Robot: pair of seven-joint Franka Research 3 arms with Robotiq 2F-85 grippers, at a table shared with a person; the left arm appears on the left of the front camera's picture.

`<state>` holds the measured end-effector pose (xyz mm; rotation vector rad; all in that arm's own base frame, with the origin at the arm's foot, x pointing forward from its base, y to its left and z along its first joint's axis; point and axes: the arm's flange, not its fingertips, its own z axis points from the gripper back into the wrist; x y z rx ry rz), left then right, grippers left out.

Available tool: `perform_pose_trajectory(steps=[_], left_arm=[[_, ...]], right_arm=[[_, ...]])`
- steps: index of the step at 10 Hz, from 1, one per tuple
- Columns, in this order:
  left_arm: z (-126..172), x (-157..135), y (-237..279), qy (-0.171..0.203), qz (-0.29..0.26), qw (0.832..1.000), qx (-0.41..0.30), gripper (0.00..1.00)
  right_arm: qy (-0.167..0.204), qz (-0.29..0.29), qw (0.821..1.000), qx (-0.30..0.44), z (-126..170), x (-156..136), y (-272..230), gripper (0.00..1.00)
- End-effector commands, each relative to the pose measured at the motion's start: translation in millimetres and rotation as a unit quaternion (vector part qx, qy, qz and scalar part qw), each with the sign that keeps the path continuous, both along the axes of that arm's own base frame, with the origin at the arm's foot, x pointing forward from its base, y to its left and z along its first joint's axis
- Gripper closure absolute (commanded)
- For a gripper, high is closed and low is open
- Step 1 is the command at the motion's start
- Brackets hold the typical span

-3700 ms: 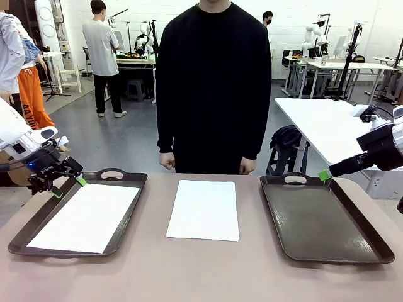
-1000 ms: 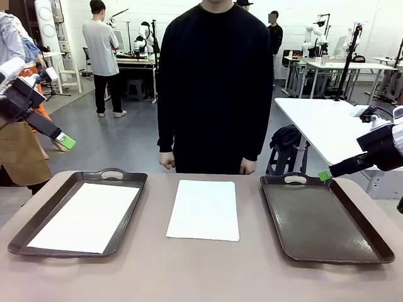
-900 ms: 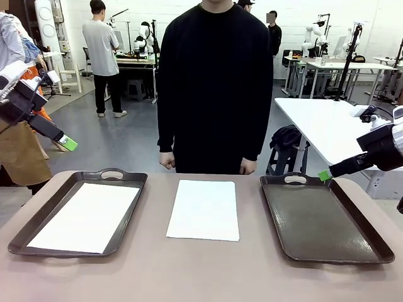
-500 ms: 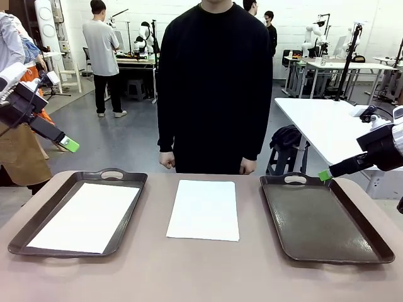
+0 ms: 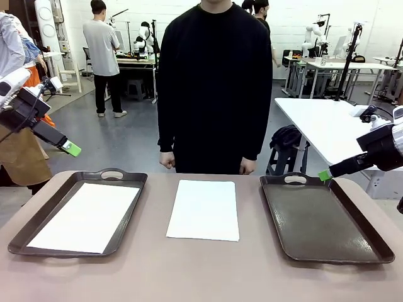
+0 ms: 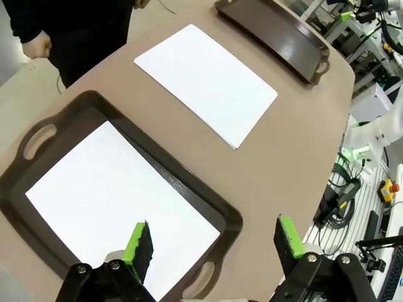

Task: Sort the A4 documents.
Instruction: Receive the A4 Paper.

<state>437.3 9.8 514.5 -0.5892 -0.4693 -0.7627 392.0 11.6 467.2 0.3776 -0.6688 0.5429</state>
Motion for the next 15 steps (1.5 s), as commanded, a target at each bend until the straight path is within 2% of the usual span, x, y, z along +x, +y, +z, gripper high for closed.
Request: perform_pose_trajectory(steps=[1, 15], left_arm=[[-0.7, -0.5, -1.8, -0.001, -0.008, 1.000, 0.002, 0.00], [-0.7, -0.5, -1.8, -0.001, -0.008, 1.000, 0.002, 0.00]], right_arm=[[-0.001, 0.005, 1.000, 0.011, -3.2, 2.7, 0.2, 0.00], [-0.001, 0.005, 1.000, 0.011, -3.2, 2.7, 0.2, 0.00]])
